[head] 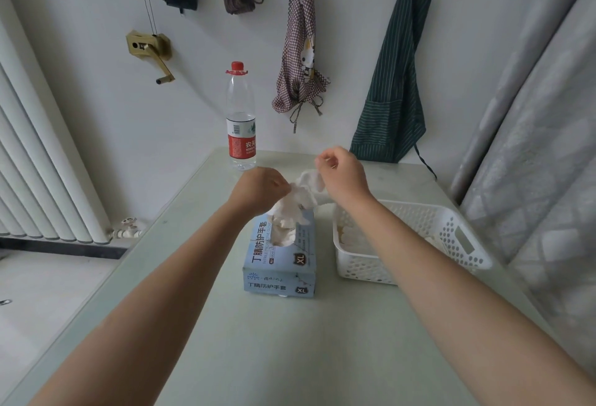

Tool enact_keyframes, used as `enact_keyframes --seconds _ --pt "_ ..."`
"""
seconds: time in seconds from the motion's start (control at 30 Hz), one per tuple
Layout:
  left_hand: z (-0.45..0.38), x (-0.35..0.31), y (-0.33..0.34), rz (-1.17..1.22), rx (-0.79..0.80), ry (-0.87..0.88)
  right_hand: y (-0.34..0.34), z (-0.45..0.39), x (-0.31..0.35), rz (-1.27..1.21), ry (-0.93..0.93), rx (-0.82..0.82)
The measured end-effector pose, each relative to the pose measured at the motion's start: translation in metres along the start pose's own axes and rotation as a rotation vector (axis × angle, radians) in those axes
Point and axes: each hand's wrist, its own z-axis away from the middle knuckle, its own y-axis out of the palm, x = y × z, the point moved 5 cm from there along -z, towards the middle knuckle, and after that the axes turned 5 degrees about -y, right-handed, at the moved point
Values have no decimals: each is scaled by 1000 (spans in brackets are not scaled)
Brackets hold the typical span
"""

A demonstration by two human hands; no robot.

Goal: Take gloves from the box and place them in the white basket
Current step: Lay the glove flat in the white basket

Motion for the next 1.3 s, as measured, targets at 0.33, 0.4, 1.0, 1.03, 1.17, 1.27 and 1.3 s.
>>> enact_keyframes --seconds 0.33,0.4,1.0,1.03,1.17,1.27,1.3 --pt "1 1 17 1248 177 -602 11 21 3 -61 106 356" --pt "2 -3 21 1352 244 -619 11 23 -1 -41 134 368" --pt "5 -5 22 218 202 -394 -49 -15 2 -356 225 8" --pt "3 -10 22 225 128 -329 -50 -15 7 -338 207 20" --pt "5 -43 15 743 92 -116 -46 -13 16 -207 143 127" --pt "4 -61 20 779 284 -11 -48 -8 22 -171 169 215" --pt "4 -64 23 751 325 15 -49 -7 22 -175 179 226"
